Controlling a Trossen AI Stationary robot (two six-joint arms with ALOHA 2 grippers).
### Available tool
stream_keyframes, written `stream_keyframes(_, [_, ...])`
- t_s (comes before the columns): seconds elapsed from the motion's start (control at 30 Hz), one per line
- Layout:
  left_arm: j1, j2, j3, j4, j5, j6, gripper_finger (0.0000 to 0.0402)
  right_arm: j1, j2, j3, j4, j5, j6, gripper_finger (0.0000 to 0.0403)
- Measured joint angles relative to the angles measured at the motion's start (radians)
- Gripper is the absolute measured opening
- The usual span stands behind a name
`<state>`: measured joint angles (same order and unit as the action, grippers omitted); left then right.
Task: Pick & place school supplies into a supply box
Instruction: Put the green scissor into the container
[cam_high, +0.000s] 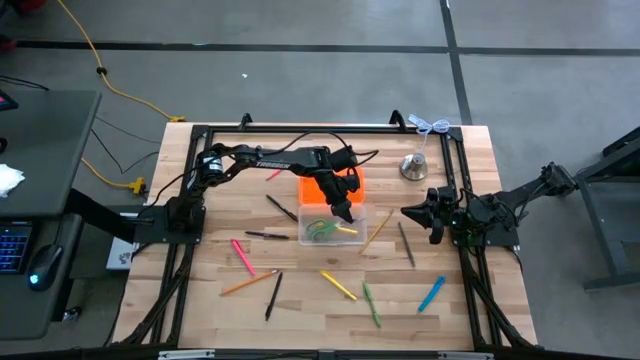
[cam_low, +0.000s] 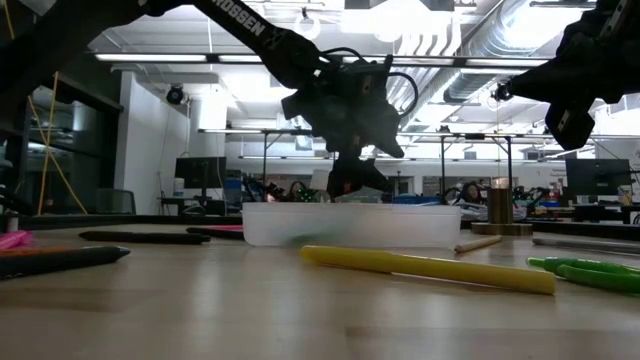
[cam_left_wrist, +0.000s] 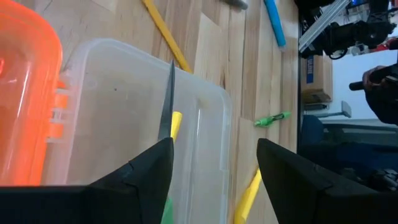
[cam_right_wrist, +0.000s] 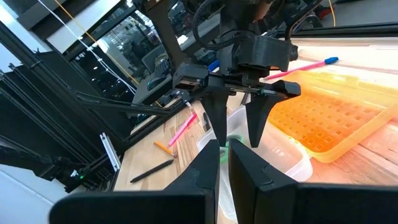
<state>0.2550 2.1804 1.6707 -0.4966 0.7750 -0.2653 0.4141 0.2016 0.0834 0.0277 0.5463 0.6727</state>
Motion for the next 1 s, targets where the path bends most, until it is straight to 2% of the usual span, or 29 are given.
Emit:
stream_keyframes(0.27, [0.010, -0.025, 0.001, -0.003, -0.005, -0.002, 0.0262, 0.000, 0.000, 0.000, 0.000, -0.005, 0.004, 0.0012])
stream_keyframes(0.5, [-0.020, -0.048, 0.000, -0.026, -0.058, 0.013, 0.0262, 0.000, 0.000, 0.000, 0.000, -0.007, 0.003, 0.0012])
stream_keyframes(0.7, [-0.082, -0.050, 0.000, -0.027, -0.257, 0.102, 0.0262, 0.000, 0.000, 0.000, 0.000, -0.007, 0.001, 0.0012])
stream_keyframes(1.0, [-0.118, -0.050, 0.000, -0.030, -0.520, 0.143, 0.0262, 0.000, 0.000, 0.000, 0.000, -0.007, 0.000, 0.0012])
